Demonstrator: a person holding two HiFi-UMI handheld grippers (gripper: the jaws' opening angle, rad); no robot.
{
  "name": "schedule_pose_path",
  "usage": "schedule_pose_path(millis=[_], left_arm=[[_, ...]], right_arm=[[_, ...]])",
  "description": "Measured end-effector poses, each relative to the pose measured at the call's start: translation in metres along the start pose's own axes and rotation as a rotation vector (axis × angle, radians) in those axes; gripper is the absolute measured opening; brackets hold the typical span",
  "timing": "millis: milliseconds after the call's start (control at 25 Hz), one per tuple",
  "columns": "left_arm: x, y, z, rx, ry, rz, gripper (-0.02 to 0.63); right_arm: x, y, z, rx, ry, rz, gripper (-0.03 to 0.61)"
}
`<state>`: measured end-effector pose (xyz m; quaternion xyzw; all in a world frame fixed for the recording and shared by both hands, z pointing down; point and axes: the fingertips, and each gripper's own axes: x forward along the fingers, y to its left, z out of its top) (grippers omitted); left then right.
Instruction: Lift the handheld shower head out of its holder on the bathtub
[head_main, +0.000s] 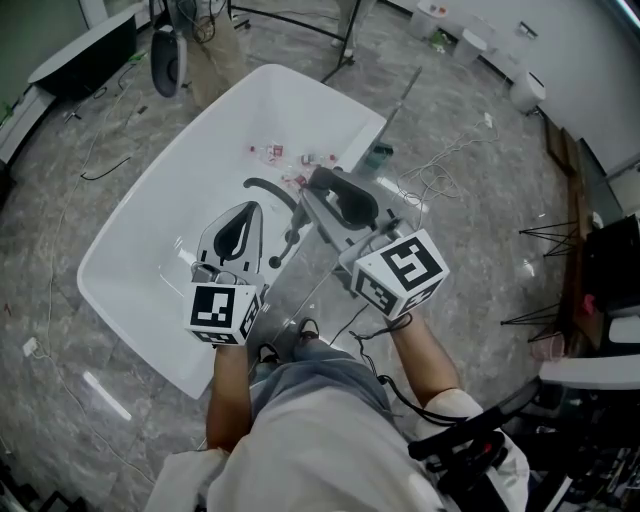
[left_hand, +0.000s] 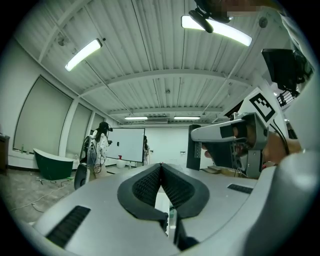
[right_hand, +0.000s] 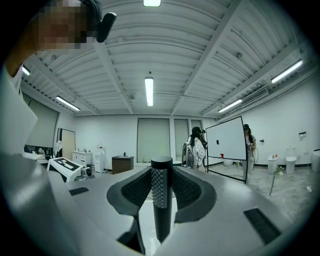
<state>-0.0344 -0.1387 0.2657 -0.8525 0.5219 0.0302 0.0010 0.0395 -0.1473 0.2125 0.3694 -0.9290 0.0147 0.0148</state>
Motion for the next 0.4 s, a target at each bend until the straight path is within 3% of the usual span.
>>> schedule_pose_path(millis=[400], left_arm=[[0.011,-0.017,-0.008,-0.005,0.006,0.009,0.017]], right_arm=[[-0.017,-0.016,-0.018,-0.002,0.002,-0.015,0.132]])
